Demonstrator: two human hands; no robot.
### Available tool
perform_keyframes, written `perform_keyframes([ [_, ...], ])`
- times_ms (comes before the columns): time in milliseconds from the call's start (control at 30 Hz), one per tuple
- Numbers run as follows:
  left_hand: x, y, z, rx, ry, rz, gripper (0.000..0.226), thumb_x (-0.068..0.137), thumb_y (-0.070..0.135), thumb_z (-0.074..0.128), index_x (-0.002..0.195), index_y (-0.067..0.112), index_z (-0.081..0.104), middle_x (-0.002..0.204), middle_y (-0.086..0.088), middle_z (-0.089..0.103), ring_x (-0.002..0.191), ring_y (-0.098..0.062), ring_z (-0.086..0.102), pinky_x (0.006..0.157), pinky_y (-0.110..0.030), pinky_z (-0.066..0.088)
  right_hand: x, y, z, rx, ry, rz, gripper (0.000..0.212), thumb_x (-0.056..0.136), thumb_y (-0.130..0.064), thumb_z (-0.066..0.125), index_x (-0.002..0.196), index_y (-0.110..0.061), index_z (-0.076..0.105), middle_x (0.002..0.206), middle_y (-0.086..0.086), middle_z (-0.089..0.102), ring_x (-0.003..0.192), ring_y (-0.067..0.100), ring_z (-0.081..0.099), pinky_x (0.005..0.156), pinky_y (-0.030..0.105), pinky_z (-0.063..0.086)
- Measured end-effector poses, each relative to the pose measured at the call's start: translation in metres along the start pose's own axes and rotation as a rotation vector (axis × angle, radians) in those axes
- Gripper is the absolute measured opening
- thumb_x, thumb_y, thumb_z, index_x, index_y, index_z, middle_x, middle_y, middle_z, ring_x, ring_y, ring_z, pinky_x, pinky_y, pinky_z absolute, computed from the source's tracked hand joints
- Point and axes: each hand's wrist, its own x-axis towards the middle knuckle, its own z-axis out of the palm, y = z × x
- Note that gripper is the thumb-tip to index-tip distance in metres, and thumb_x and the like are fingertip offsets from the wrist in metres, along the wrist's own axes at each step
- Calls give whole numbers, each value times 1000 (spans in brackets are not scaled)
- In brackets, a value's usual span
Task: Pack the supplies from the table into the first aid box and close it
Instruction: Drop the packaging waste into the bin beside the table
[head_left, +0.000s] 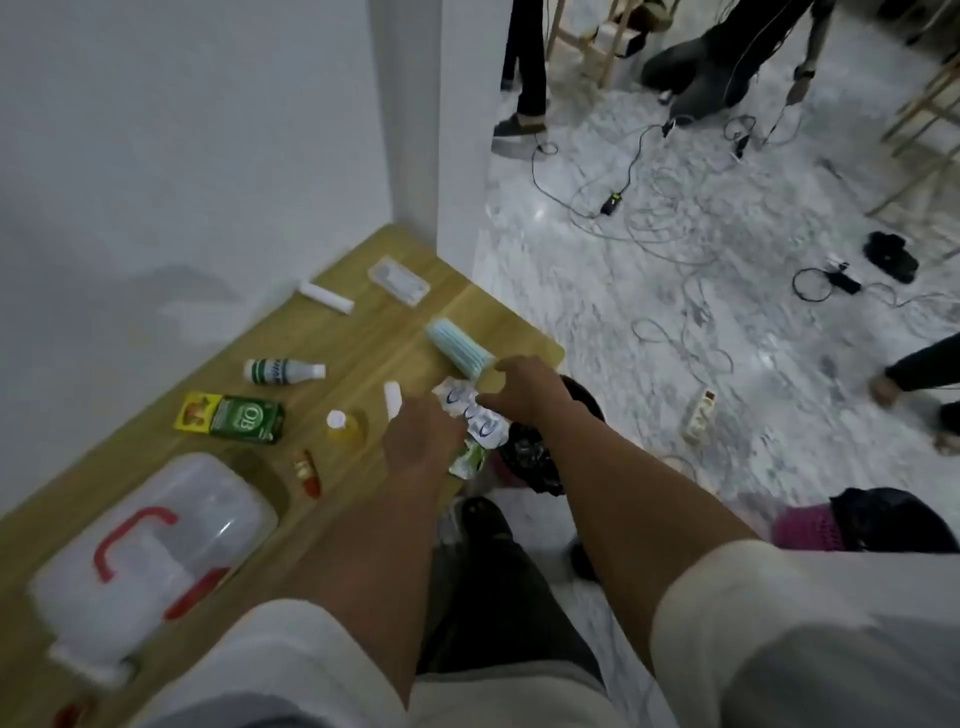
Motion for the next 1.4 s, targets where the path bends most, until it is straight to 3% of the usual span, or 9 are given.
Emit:
perform_keyframes([
  [133, 11, -16, 36, -44, 9, -187, 21, 82, 38, 65, 95, 21, 62, 96, 5, 63, 92, -21, 66, 82, -38, 52, 20, 14, 46, -23, -71, 55, 48, 94, -39, 68, 130, -7, 61, 136, 15, 60, 128, 34, 55, 91, 36, 45],
  [200, 14, -20, 50, -26, 12, -219, 34, 80, 42, 68, 106, 21, 63, 109, 0, 64, 99, -28, 67, 81, -42, 55, 27, 18, 66, -11, -43, 75, 45, 91, -41, 70, 118, -7, 62, 126, 15, 57, 118, 35, 57, 85, 38, 47],
  [367, 21, -25, 70, 118, 98, -189, 51, 77, 42, 80, 115, 18, 55, 117, -10, 55, 99, -37, 63, 81, -45, 54, 34, 17, 82, -1, 58, 106, 59, 82, -48, 79, 124, -13, 56, 123, 12, 55, 113, 36, 55, 85, 46, 53],
  [700, 11, -11, 83, -124, 149, -376, 59, 76, 17, 84, 124, 13, 49, 129, -17, 44, 105, -38, 59, 82, -43, 50, 30, 16, 91, 182, 22, 124, 56, 83, -36, 80, 128, -17, 54, 125, 9, 62, 110, 30, 62, 85, 41, 54],
  [867, 9, -5, 88, -140, 199, -409, 63, 75, 37, 82, 122, 12, 49, 125, -15, 45, 108, -38, 55, 79, -43, 50, 23, 21, 96, 223, 38, 144, 53, 82, -34, 80, 126, -17, 55, 121, 9, 65, 106, 32, 64, 80, 40, 53],
  [1100, 15, -6, 84, -241, 172, -424, 73, 73, 11, 83, 135, 17, 44, 131, -16, 49, 107, -38, 61, 82, -42, 51, 15, 36, 102, 448, 96, 199, 46, 82, -25, 82, 122, -11, 64, 120, 8, 71, 105, 27, 67, 87, 39, 54],
  [1200, 10, -6, 82, -333, 187, -405, 76, 82, 7, 71, 145, 23, 32, 131, -10, 59, 107, -37, 65, 83, -44, 53, 8, 42, 101, 532, 73, 237, 31, 83, -20, 82, 109, -5, 72, 102, 9, 74, 93, 24, 68, 83, 39, 56],
  [1300, -6, 1, 76, -319, 172, -450, 80, 90, 7, 65, 154, 26, 22, 109, -12, 67, 94, -37, 66, 73, -39, 47, -7, 51, 96, 643, 85, 275, 15, 83, -10, 80, 79, -2, 69, 71, 9, 67, 72, 24, 66, 69, 39, 55],
  [1400, -17, 13, 70, -270, 127, -401, 49, 94, 9, 58, 141, 15, 49, 110, -17, 69, 101, -40, 65, 74, -35, 39, -23, 65, 83, 723, 110, 354, 21, 84, -9, 81, 68, -12, 68, 63, 1, 65, 62, 20, 66, 63, 39, 58],
])
